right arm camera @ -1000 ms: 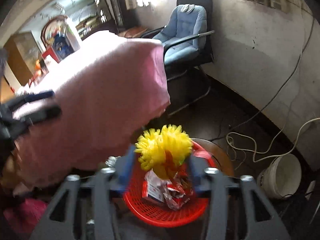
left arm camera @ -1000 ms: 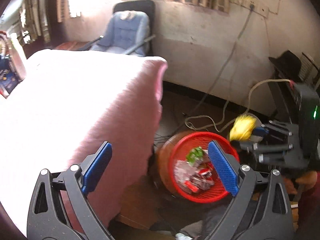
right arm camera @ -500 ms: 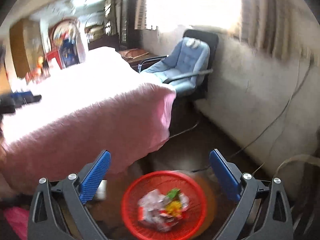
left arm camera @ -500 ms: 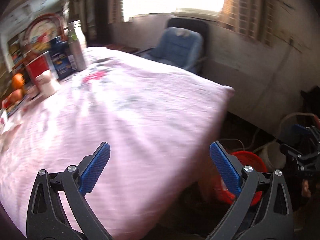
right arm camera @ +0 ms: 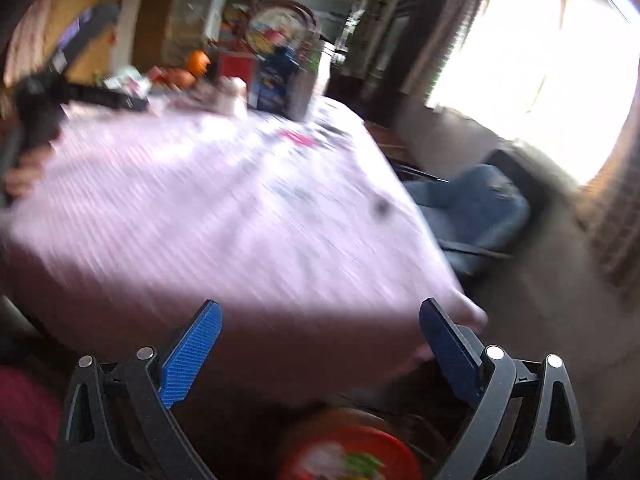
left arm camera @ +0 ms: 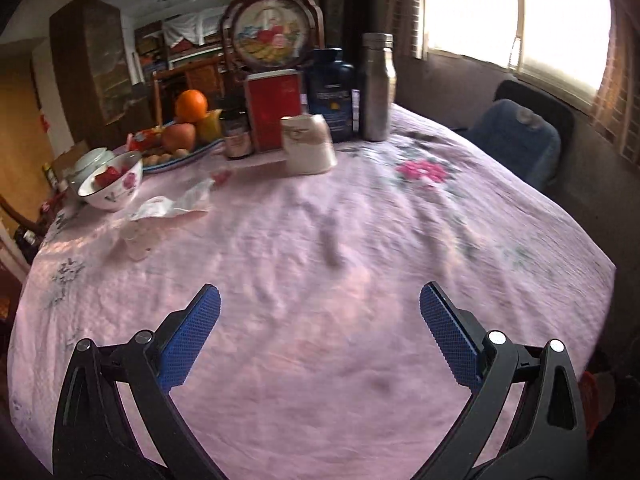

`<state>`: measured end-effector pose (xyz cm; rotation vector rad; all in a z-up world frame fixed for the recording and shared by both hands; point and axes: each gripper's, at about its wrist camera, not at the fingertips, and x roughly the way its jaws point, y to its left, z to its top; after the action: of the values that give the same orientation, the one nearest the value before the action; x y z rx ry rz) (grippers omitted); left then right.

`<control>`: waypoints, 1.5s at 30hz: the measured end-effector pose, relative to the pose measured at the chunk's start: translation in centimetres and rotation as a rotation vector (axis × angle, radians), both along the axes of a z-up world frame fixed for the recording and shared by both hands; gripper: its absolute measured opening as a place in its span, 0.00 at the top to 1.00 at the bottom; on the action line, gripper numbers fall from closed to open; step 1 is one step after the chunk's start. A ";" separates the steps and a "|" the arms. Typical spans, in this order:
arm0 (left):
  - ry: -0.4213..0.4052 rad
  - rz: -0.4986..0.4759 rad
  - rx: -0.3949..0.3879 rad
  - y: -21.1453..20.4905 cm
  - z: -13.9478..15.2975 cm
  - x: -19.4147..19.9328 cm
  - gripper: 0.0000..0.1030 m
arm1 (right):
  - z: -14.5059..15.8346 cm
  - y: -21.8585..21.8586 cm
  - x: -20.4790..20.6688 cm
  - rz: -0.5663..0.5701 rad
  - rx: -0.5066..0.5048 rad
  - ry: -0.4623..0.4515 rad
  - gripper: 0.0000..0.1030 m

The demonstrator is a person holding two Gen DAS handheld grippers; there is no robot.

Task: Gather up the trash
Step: 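Bring both open tools back over the table, then grasp the clear plastic cup with the left tool while the right tool grasps the white ceramic cup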

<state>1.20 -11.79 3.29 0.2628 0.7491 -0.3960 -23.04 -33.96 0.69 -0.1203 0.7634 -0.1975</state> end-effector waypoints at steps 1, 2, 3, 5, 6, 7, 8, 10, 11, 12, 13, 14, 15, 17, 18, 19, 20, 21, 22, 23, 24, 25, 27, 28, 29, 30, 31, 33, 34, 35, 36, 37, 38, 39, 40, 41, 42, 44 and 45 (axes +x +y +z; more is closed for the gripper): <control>0.000 0.035 0.002 1.1 0.0 1.3 0.07 | 0.3 0.2 1.0 0.018 0.031 -0.008 0.06; 0.002 0.081 -0.001 2.6 0.2 3.0 0.06 | 0.9 0.6 2.3 0.044 0.072 -0.018 0.06; 0.006 0.117 -0.007 3.8 0.3 4.4 0.07 | 1.4 0.9 3.7 0.072 0.112 -0.030 0.06; 0.025 0.188 -0.029 6.3 0.4 7.1 0.07 | 2.1 1.8 6.2 0.119 0.175 -0.044 0.06; 0.046 0.223 -0.048 7.8 0.4 8.6 0.07 | 2.5 2.3 7.8 0.148 0.212 -0.046 0.06; 0.067 0.254 -0.071 9.2 0.4 10.1 0.07 | 2.8 3.3 9.2 0.164 0.230 -0.047 0.06; 0.086 0.282 -0.089 10.5 0.2 11.4 0.07 | 3.0 3.9 10.9 0.181 0.247 -0.048 0.06; 0.111 0.332 -0.102 12.4 -0.2 13.4 0.07 | 3.2 5.2 13.6 0.203 0.269 -0.047 0.06; 0.118 0.352 -0.101 13.1 -0.5 14.1 0.07 | 3.3 5.8 15.0 0.209 0.277 -0.043 0.06; 0.127 0.375 -0.097 13.9 -0.8 15.1 0.07 | 2.9 6.4 16.2 0.214 0.285 -0.037 0.05; 0.136 0.391 -0.096 14.6 -1.2 15.9 0.07 | 2.8 7.1 17.8 0.230 0.302 -0.026 0.05; 0.143 0.400 -0.097 15.0 -1.6 16.6 0.07 | 2.6 7.7 19.2 0.245 0.316 -0.014 0.05; 0.152 0.408 -0.100 15.5 -1.9 17.2 0.07 | 2.4 8.2 20.5 0.252 0.323 -0.004 0.05; 0.164 0.410 -0.105 16.0 -2.7 18.3 0.07 | 1.8 9.7 23.8 0.269 0.340 0.027 0.05; 0.168 0.406 -0.105 16.1 -3.1 18.8 0.07 | 1.5 10.4 25.5 0.279 0.355 0.046 0.05; 0.173 0.400 -0.103 16.1 -3.5 19.1 0.07 | 1.1 10.9 26.8 0.282 0.364 0.058 0.05; 0.179 0.391 -0.101 16.2 -3.9 19.4 0.07 | 0.7 11.4 28.3 0.280 0.373 0.072 0.05; 0.187 0.381 -0.095 16.1 -4.3 19.6 0.07 | 0.3 11.9 29.8 0.276 0.382 0.085 0.05; 0.188 0.371 -0.086 16.0 -4.6 19.8 0.07 | -0.1 12.4 30.7 0.273 0.390 0.092 0.05; 0.179 0.362 -0.068 15.8 -4.8 20.0 0.07 | -0.4 12.9 32.1 0.271 0.398 0.099 0.05; 0.168 0.365 -0.051 15.6 -4.9 20.1 0.07 | -0.7 13.2 33.0 0.269 0.400 0.101 0.05; 0.158 0.373 -0.033 15.5 -5.1 20.3 0.07 | -1.1 13.7 34.3 0.264 0.402 0.102 0.05; 0.159 0.381 -0.023 15.7 -5.4 20.8 0.07 | -1.9 14.3 35.9 0.252 0.404 0.093 0.05; 0.166 0.387 -0.029 15.9 -5.6 21.1 0.07 | -2.5 14.6 36.5 0.239 0.401 0.081 0.05; 0.176 0.391 -0.036 16.1 -5.8 21.3 0.07 | -3.0 14.6 36.8 0.234 0.405 0.068 0.05; 0.187 0.392 -0.047 16.3 -5.9 21.6 0.10 | -3.7 14.7 36.9 0.236 0.410 0.063 0.05; 0.194 0.390 -0.055 16.4 -6.0 21.8 0.11 | -4.4 14.8 37.2 0.233 0.400 0.091 0.05; 0.199 0.385 -0.059 16.4 -6.1 22.1 0.17 | -4.9 15.1 37.2 0.258 0.364 0.119 0.05; 0.197 0.379 -0.055 16.2 -6.2 22.2 0.19 | -4.9 15.1 37.0 0.256 0.340 0.102 0.05; 0.191 0.373 -0.046 15.9 -6.2 22.2 0.23 | -4.9 15.2 37.0 0.250 0.315 0.096 0.05; 0.185 0.368 -0.039 15.7 -6.1 22.3 0.26 | -5.0 15.3 37.0 0.255 0.299 0.102 0.05; 0.177 0.363 -0.032 15.5 -6.1 22.2 0.27 | -5.1 15.4 37.1 0.260 0.297 0.112 0.05; 0.171 0.359 -0.028 15.3 -6.1 22.2 0.30 | -5.4 15.5 37.1 0.264 0.301 0.120 0.05; 0.163 0.357 -0.024 15.2 -6.0 22.2 0.34 | -5.7 15.7 37.2 0.268 0.302 0.132 0.05; 0.160 0.356 -0.020 15.1 -6.0 22.2 0.37 | -6.2 15.9 37.5 0.274 0.295 0.155 0.05; 0.168 0.350 -0.020 15.0 -6.1 22.3 0.44 | -6.6 16.2 37.8 0.277 0.292 0.183 0.05; 0.178 0.341 -0.025 15.1 -6.2 22.3 0.48 | -6.8 16.2 38.0 0.281 0.301 0.194 0.05; 0.174 0.335 -0.028 15.1 -6.1 22.2 0.48 | -6.9 15.7 38.1 0.280 0.336 0.200 0.05; 0.170 0.334 -0.030 15.1 -6.0 22.1 0.48 | -7.0 15.4 38.1 0.282 0.356 0.204 0.04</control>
<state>23.28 3.34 -2.66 0.0726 0.9353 -0.1136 15.07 -18.54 -6.36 0.0921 0.9630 0.2224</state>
